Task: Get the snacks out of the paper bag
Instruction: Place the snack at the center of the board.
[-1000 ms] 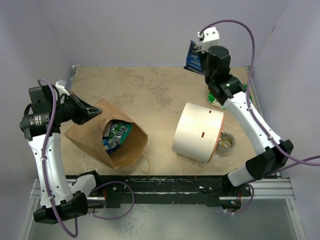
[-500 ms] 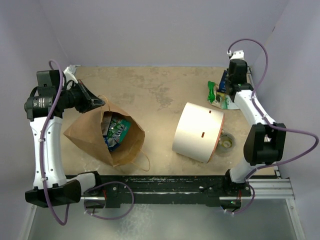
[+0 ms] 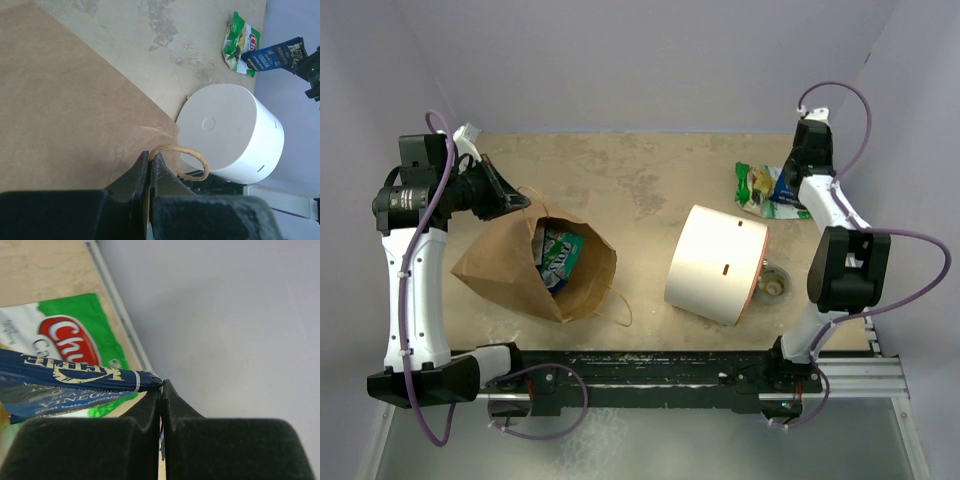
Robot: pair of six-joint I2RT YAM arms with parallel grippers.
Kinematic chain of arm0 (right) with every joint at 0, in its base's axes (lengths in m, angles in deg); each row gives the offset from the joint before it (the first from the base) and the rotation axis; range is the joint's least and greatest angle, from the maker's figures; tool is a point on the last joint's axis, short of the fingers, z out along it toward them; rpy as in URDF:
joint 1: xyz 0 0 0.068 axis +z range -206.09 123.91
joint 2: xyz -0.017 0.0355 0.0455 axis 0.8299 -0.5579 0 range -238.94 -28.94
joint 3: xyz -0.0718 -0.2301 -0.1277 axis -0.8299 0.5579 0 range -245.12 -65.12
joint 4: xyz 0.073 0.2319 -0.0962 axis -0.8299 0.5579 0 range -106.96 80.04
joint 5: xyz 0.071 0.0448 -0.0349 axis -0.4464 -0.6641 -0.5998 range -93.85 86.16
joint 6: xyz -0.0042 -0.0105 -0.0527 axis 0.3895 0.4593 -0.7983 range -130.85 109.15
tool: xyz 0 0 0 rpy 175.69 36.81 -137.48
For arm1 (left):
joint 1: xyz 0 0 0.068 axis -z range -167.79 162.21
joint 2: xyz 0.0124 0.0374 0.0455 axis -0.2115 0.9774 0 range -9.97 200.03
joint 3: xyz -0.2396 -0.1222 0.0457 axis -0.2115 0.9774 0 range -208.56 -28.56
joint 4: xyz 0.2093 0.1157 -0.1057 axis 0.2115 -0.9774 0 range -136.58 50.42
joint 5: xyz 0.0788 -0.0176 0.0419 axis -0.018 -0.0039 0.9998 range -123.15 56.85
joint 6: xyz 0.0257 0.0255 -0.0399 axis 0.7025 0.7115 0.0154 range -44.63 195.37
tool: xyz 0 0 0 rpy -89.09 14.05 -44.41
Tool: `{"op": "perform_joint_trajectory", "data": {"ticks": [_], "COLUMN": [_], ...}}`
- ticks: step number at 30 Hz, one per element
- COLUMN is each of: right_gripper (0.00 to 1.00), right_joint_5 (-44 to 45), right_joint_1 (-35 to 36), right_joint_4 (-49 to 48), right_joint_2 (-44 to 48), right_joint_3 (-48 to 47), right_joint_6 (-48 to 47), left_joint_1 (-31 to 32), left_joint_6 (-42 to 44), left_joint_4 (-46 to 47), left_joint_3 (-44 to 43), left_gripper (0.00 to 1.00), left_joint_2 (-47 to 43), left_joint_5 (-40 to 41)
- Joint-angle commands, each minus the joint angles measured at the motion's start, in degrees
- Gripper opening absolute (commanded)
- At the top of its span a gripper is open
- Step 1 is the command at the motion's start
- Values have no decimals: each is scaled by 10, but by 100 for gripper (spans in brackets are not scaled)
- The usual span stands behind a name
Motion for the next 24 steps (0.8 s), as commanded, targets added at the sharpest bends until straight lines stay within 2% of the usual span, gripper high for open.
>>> {"op": "perform_joint_trajectory", "data": {"ticks": [1, 6, 11, 13, 15, 18, 21, 24], "right_gripper": [0, 0, 0, 0, 0, 0, 0, 0], "right_joint_5": [52, 93, -17, -55, -56, -67, -89, -112], "right_joint_1": [-34, -46, -16, 7, 37, 70, 71, 71], "right_joint_4": [-22, 13, 172, 198, 225, 234, 239, 234], "right_joint_2": [10, -10, -34, -48, -63, -75, -86, -100], "right_joint_3": [-45, -71, -102, -96, -101, -113, -125, -140], "right_joint_6": [13, 29, 167, 195, 215, 227, 247, 223], "left_joint_1": [3, 3, 3, 3, 3, 3, 3, 3], "left_joint_6": [17, 22, 21, 17, 17, 17, 14, 14], "left_joint_4": [23, 16, 14, 15, 16, 12, 10, 7], "left_joint_3": [-12, -17, -15, -13, -13, -14, -16, -16], "left_gripper": [0, 0, 0, 0, 0, 0, 0, 0], "left_joint_2": [-10, -12, -11, -9, -9, -8, -8, -11], "left_joint_5": [15, 23, 24, 19, 16, 15, 11, 15]}}
